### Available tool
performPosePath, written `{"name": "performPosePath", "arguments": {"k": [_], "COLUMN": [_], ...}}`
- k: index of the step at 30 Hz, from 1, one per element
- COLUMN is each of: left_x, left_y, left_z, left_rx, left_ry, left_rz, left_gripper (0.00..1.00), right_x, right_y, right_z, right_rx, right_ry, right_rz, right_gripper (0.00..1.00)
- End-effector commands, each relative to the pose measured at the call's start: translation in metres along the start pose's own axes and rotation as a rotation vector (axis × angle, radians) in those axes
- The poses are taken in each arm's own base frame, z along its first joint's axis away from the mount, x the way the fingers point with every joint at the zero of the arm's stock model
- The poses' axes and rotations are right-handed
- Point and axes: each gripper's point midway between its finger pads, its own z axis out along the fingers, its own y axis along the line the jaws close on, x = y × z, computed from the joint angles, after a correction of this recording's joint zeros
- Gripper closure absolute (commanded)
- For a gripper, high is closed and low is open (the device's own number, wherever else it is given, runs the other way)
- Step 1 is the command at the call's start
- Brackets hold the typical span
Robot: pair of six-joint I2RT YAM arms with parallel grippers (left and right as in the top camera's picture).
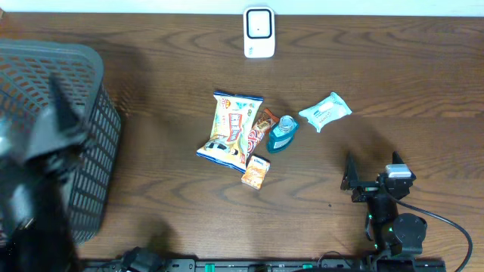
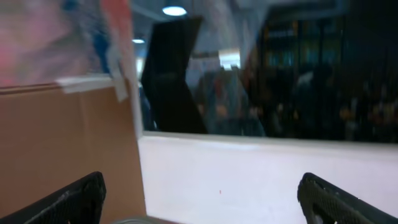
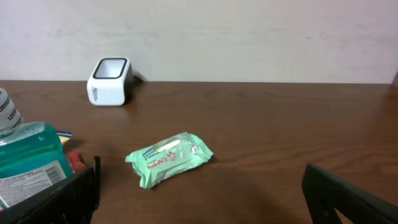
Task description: Scan the item barcode
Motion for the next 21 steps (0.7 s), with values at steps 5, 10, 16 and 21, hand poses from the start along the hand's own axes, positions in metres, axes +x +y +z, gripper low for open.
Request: {"name": "performPosePath", "arguments": {"k": [5,10,16,21], "left_x": [-0.031,-0.048,-0.06,-0.065], "left_y": [0.059,0.069,0.055,0.059], "left_z": [-0.055,-0.107,-0.152,-0.173], "left_rx": [-0.109,-0.085,0.005,-0.023], "left_ry": [-0.141,-0.25,-0.348,-0.397], "left_rz": [-0.104,-0.093,-0.118,-0.107], "left_gripper": [0.02,0.02,0.02,0.02], "right_x": [0.0,0.001,0.001,0.001], "right_y": [0.001,0.001,0.001,0.001], "right_z": [0.0,0.0,0.0,0.0], "right_rx": [-0.004,-0.004,-0.004,-0.004], "right_ry": [0.0,0.001,0.001,0.001], "right_rz": [0.013,0.013,0.013,0.013], "right_gripper": [0.01,0.01,0.01,0.01]}}
